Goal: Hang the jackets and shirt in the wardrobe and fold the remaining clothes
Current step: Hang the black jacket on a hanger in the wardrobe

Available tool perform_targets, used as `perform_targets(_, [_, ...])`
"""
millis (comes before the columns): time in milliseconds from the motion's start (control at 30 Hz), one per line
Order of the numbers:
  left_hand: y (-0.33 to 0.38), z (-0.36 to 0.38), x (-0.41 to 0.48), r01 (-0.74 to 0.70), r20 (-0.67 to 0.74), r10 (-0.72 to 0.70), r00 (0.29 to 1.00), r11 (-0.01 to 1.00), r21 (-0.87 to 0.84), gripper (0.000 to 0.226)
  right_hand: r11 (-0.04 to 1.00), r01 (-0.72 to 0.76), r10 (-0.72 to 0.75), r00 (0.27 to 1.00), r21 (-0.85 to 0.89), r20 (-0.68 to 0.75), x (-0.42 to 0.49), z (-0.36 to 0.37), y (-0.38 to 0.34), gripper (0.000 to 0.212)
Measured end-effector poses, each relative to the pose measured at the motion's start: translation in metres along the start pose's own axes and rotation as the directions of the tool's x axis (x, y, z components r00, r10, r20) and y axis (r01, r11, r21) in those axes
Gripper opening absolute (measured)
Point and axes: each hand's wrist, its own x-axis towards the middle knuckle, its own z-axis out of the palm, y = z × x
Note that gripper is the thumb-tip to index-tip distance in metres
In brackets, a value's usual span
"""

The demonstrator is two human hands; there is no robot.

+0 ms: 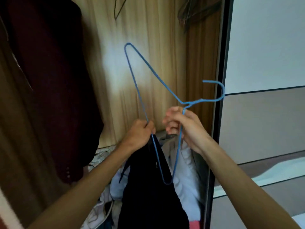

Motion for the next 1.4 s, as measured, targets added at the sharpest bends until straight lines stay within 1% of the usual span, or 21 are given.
perform_targets(67, [-0.008, 0.008, -0.005, -0.015, 0.079, 0.013, 0.997, 1.0, 0.018, 0.054, 0.996, 0.047, -0.04, 0.995, 0.076, -0.095, 0.008, 0.0, -0.016, 0.015])
perform_targets(133, [-0.015, 0.012, -0.007, 0.023, 0.121, -0.023, 0.992, 1.0, 0.002, 0.055, 0.993, 0.032, -0.018, 0.993, 0.115, -0.116, 0.013, -0.008, -0.018, 0.029])
perform_targets(200, [-0.022, 0.017, -0.008, 0.048, 0.182, -0.043, 0.982, 0.998, -0.026, 0.053, 0.993, 0.011, 0.004, 0.992, 0.119, -0.128, 0.012, -0.019, -0.008, 0.043])
perform_targets(300, [-0.031, 0.021, -0.009, 0.077, 0.315, -0.047, 0.948, 0.993, -0.085, 0.049, 0.991, 0.026, 0.002, 0.978, 0.132, -0.21, 0.003, -0.038, 0.014, 0.049])
perform_targets(400, [-0.041, 0.022, -0.006, 0.071, 0.416, -0.028, 0.909, 0.994, -0.086, 0.029, 0.993, 0.0, 0.034, 0.959, 0.119, -0.282, -0.016, -0.067, 0.026, 0.052])
perform_targets(467, [-0.045, 0.026, -0.005, 0.102, 0.48, -0.06, 0.875, 0.993, -0.062, 0.035, 0.992, -0.051, 0.086, 0.942, 0.115, -0.323, -0.04, -0.088, 0.033, 0.054])
perform_targets(567, [-0.058, 0.04, -0.002, 0.105, 0.54, -0.164, 0.826, 0.985, 0.138, 0.057, 0.984, -0.162, 0.18, 0.902, 0.078, -0.392, -0.083, -0.114, 0.052, 0.06])
perform_targets(600, [-0.062, 0.046, -0.002, 0.095, 0.554, -0.186, 0.811, 0.978, 0.188, 0.058, 0.977, -0.201, 0.209, 0.885, 0.064, -0.416, -0.097, -0.12, 0.06, 0.062])
perform_targets(667, [-0.065, 0.059, -0.002, 0.064, 0.592, -0.199, 0.781, 0.968, 0.242, 0.051, 0.957, -0.292, 0.26, 0.844, 0.004, -0.469, -0.124, -0.13, 0.078, 0.065])
perform_targets(767, [-0.067, 0.086, 0.001, -0.035, 0.645, -0.155, 0.748, 0.962, 0.272, 0.038, 0.892, -0.426, 0.285, 0.79, -0.151, -0.544, -0.165, -0.14, 0.099, 0.08])
perform_targets(800, [-0.068, 0.095, 0.002, -0.071, 0.661, -0.13, 0.739, 0.961, 0.268, 0.039, 0.877, -0.448, 0.285, 0.775, -0.173, -0.563, -0.18, -0.145, 0.103, 0.086])
perform_targets(833, [-0.065, 0.1, 0.001, -0.092, 0.676, -0.115, 0.728, 0.96, 0.263, 0.043, 0.866, -0.467, 0.287, 0.756, -0.177, -0.589, -0.194, -0.15, 0.106, 0.086])
perform_targets(867, [-0.059, 0.102, -0.004, -0.08, 0.693, -0.102, 0.714, 0.971, 0.225, 0.047, 0.857, -0.484, 0.289, 0.737, -0.178, -0.611, -0.208, -0.154, 0.107, 0.082])
perform_targets(933, [-0.048, 0.105, -0.012, 0.011, 0.703, -0.122, 0.701, 0.987, 0.161, 0.04, 0.835, -0.516, 0.297, 0.714, -0.189, -0.634, -0.231, -0.157, 0.108, 0.079])
perform_targets(1000, [-0.043, 0.11, -0.016, 0.055, 0.677, -0.101, 0.729, 0.994, 0.09, 0.029, 0.824, -0.531, 0.303, 0.707, -0.197, -0.639, -0.242, -0.154, 0.108, 0.08])
perform_targets(1033, [-0.04, 0.113, -0.019, 0.064, 0.68, -0.077, 0.729, 0.997, 0.044, 0.027, 0.821, -0.533, 0.304, 0.711, -0.205, -0.634, -0.244, -0.151, 0.109, 0.078])
perform_targets(1067, [-0.032, 0.114, -0.022, 0.054, 0.694, -0.044, 0.719, 0.999, 0.008, 0.027, 0.814, -0.538, 0.302, 0.714, -0.219, -0.631, -0.243, -0.147, 0.11, 0.074])
perform_targets(1167, [-0.007, 0.12, -0.037, -0.092, 0.748, 0.088, 0.658, 0.995, -0.036, 0.031, 0.784, -0.547, 0.273, 0.728, -0.292, -0.629, -0.232, -0.127, 0.115, 0.066])
perform_targets(1233, [0.011, 0.122, -0.05, -0.154, 0.764, 0.151, 0.627, 0.986, -0.068, 0.032, 0.785, -0.521, 0.226, 0.744, -0.335, -0.628, -0.221, -0.111, 0.123, 0.057])
perform_targets(1333, [0.027, 0.12, -0.058, -0.155, 0.764, 0.2, 0.613, 0.979, -0.132, 0.033, 0.761, -0.475, 0.099, 0.758, -0.442, -0.644, -0.204, -0.098, 0.133, 0.039])
perform_targets(1400, [0.035, 0.112, -0.06, -0.109, 0.761, 0.216, 0.612, 0.976, -0.189, 0.033, 0.78, -0.458, 0.067, 0.74, -0.427, -0.67, -0.192, -0.094, 0.137, 0.035])
